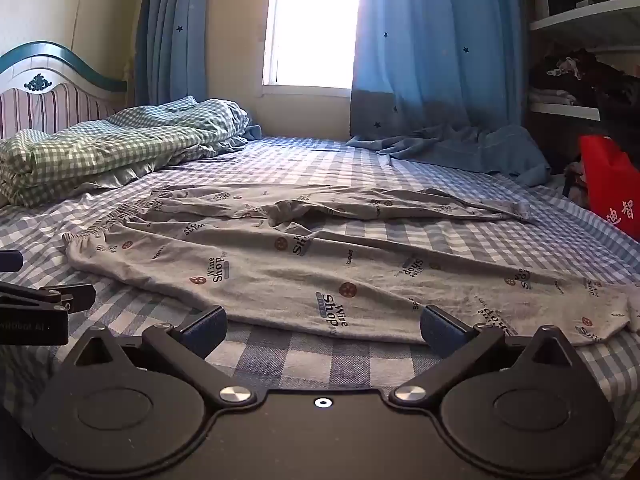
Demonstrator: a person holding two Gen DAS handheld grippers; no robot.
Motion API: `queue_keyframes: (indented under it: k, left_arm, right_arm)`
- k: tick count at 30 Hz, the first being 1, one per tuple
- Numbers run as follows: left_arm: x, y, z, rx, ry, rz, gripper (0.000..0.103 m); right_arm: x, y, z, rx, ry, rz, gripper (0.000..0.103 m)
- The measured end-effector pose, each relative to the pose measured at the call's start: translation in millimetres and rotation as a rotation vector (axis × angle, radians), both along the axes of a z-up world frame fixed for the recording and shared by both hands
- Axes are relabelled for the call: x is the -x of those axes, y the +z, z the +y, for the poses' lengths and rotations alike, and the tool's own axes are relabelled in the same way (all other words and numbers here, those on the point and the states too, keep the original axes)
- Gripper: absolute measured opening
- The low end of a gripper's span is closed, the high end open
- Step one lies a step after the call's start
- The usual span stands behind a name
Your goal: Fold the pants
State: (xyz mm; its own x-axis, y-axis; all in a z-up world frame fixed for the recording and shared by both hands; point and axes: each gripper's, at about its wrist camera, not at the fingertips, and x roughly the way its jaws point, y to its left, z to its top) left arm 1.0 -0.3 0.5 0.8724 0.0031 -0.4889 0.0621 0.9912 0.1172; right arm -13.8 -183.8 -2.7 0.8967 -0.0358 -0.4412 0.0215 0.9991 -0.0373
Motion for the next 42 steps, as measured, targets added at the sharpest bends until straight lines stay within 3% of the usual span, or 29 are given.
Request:
queue_keyframes:
  k: [42]
  left_arm:
    - [-0.1, 5.0, 3.6, 0.002, 0.037, -0.013, 0.103]
  right_arm:
    - [-5.7, -1.3, -1.3, -0.007, -0.021, 0.005, 0.102]
